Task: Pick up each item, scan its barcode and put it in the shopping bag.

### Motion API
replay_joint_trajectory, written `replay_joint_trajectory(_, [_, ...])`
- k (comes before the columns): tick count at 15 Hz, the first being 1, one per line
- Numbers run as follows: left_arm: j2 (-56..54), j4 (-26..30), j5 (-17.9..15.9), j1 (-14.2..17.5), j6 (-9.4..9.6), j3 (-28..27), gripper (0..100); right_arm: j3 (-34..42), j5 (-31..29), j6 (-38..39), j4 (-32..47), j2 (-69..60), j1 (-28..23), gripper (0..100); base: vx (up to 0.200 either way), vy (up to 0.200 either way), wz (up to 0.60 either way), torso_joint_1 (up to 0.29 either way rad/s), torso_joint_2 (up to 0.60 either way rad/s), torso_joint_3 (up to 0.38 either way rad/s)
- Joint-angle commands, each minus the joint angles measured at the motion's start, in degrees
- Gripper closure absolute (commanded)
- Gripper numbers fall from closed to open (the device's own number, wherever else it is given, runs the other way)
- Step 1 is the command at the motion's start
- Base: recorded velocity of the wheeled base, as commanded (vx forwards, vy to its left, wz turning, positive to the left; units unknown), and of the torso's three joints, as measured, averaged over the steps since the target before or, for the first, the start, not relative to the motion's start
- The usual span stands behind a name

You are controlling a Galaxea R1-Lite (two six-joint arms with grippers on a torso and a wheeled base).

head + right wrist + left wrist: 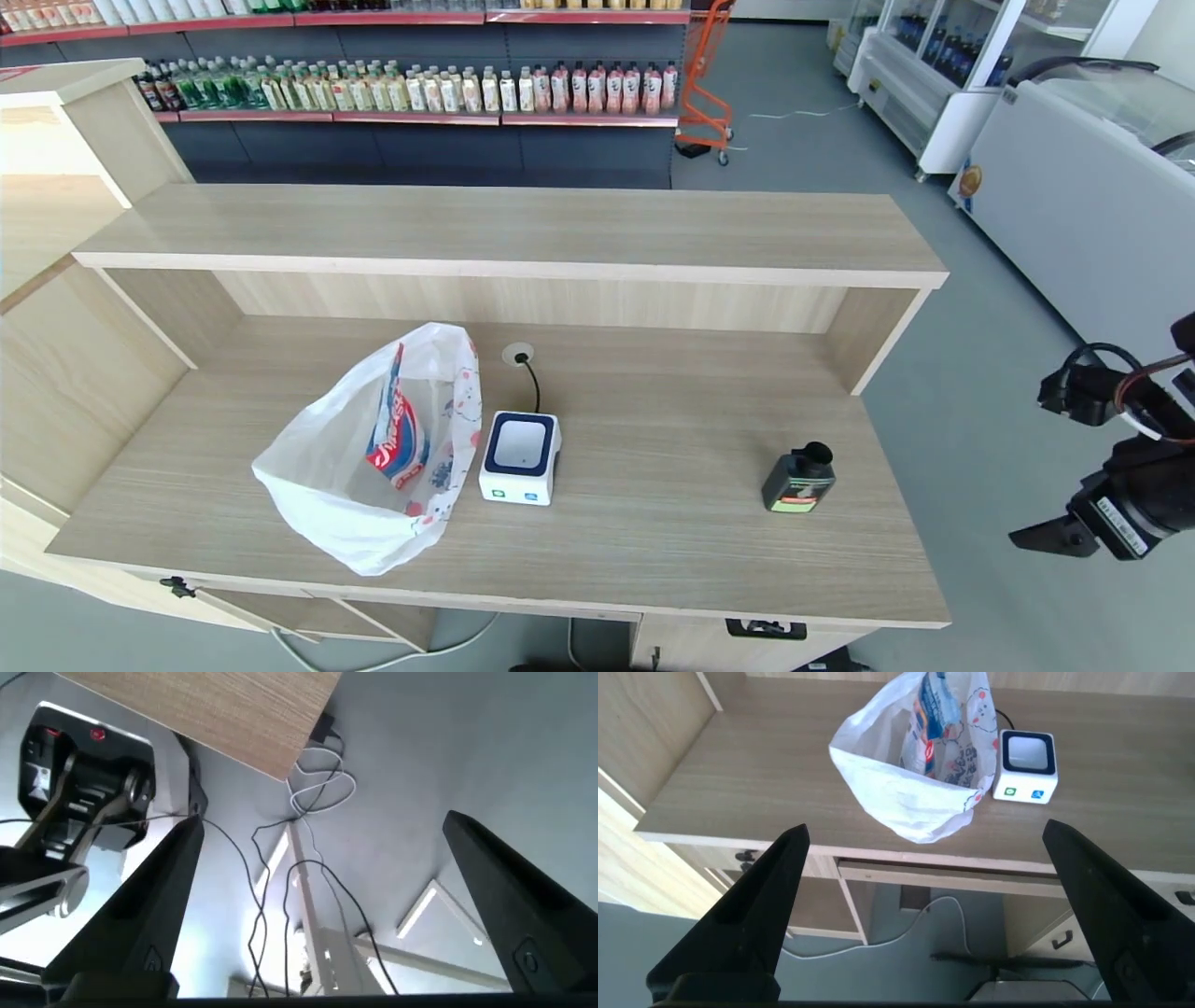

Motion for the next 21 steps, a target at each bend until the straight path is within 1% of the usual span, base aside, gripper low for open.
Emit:
replay_joint_trajectory(1, [-0.02,0.00,0.01,0.05,0.00,0.00,0,-0.62,0.74,-1.99,-3.35,10.61,2.56,0,0.000,0.000,0.00,0.000,0.00,0.000])
replay_joint_trajectory(2, [-0.02,0.00,0.01,0.05,0.00,0.00,0,-1.06,3.29,-5.15,-3.79,12.37,3.27,0,0.000,0.000,0.00,0.000,0.00,0.000])
replay_joint_trajectory(3, [-0.02,0.00,0.01,0.05,0.00,0.00,0,-1.85,7.07,-8.31,-4.32,14.57,3.62,0,0.000,0.000,0.00,0.000,0.00,0.000])
replay_joint_trajectory(4, [-0.02,0.00,0.01,0.05,0.00,0.00,0,-2.46,9.53,-8.93,-6.60,16.77,4.50,0,0.000,0.000,0.00,0.000,0.00,0.000])
replay_joint_trajectory(6, [-0.02,0.00,0.01,0.05,0.00,0.00,0,-2.55,16.74,-11.48,-12.23,20.63,6.26,0,0.000,0.000,0.00,0.000,0.00,0.000])
replay_joint_trajectory(7, [-0.02,0.00,0.01,0.05,0.00,0.00,0,-2.82,17.79,-13.76,-14.07,22.39,7.22,0,0.000,0.000,0.00,0.000,0.00,0.000])
replay_joint_trajectory(10, [-0.02,0.00,0.01,0.05,0.00,0.00,0,-4.75,18.76,-16.49,-18.20,26.70,8.80,0,0.000,0.000,0.00,0.000,0.00,0.000])
replay_joint_trajectory(15, [-0.02,0.00,0.01,0.05,0.00,0.00,0,-9.50,20.78,-17.02,-19.87,31.27,12.76,0,0.000,0.000,0.00,0.000,0.00,0.000])
replay_joint_trajectory(18, [-0.02,0.00,0.01,0.05,0.00,0.00,0,-12.04,20.43,-17.10,-20.40,33.64,13.46,0,0.000,0.000,0.00,0.000,0.00,0.000])
replay_joint_trajectory(21, [-0.02,0.00,0.01,0.05,0.00,0.00,0,-12.40,20.52,-17.19,-21.46,35.05,13.55,0,0.000,0.000,0.00,0.000,0.00,0.000])
